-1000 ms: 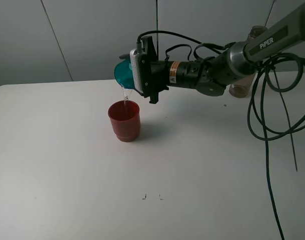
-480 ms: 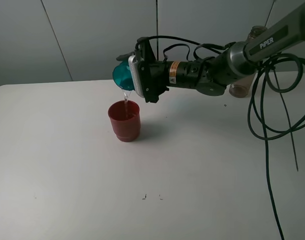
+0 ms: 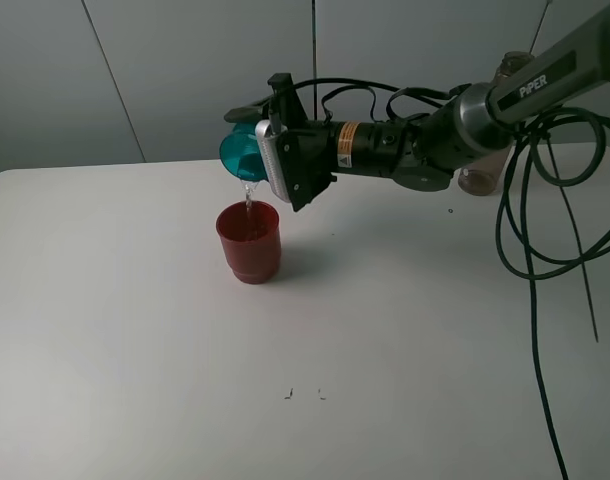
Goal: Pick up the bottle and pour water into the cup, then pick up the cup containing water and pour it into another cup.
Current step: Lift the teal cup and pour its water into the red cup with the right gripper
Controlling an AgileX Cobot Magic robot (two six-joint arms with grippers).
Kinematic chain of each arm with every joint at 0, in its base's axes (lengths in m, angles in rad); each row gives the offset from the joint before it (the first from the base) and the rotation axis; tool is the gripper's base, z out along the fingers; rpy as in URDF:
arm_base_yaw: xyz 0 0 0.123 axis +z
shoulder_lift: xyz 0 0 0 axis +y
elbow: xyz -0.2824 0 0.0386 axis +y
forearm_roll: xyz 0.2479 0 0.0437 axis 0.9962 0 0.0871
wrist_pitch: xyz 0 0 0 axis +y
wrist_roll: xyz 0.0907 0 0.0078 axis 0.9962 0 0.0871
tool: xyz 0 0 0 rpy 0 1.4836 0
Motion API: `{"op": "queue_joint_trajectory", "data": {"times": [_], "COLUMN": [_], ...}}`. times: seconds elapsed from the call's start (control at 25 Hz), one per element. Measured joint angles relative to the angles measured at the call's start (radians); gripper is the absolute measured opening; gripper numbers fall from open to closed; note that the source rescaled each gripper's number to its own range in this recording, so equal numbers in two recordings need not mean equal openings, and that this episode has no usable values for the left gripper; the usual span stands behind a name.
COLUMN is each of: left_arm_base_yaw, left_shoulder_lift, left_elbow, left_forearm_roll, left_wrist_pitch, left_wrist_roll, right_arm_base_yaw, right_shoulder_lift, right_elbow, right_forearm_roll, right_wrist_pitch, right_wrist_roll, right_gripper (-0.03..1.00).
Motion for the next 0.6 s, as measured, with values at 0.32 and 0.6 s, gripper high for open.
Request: {"op": "queue_joint_trajectory", "data": {"times": [0.32,0.6], "left_arm_base_yaw": [0.000,0.000], "left_shoulder_lift": [0.000,0.000], "left_elbow": [0.000,0.000], "left_forearm_roll": [0.000,0.000], "left_wrist_pitch": [0.000,0.000], "left_wrist_roll": [0.000,0.000], "right_arm_base_yaw": [0.000,0.000], "right_shoulder_lift": [0.000,0.000], "right_elbow": [0.000,0.000], "right_forearm_roll": [0.000,0.000], "right_wrist_pitch": [-0.006,-0.010], "right_wrist_roll": [-0.122,-0.198], "right_gripper": [0.07,0.07]}}
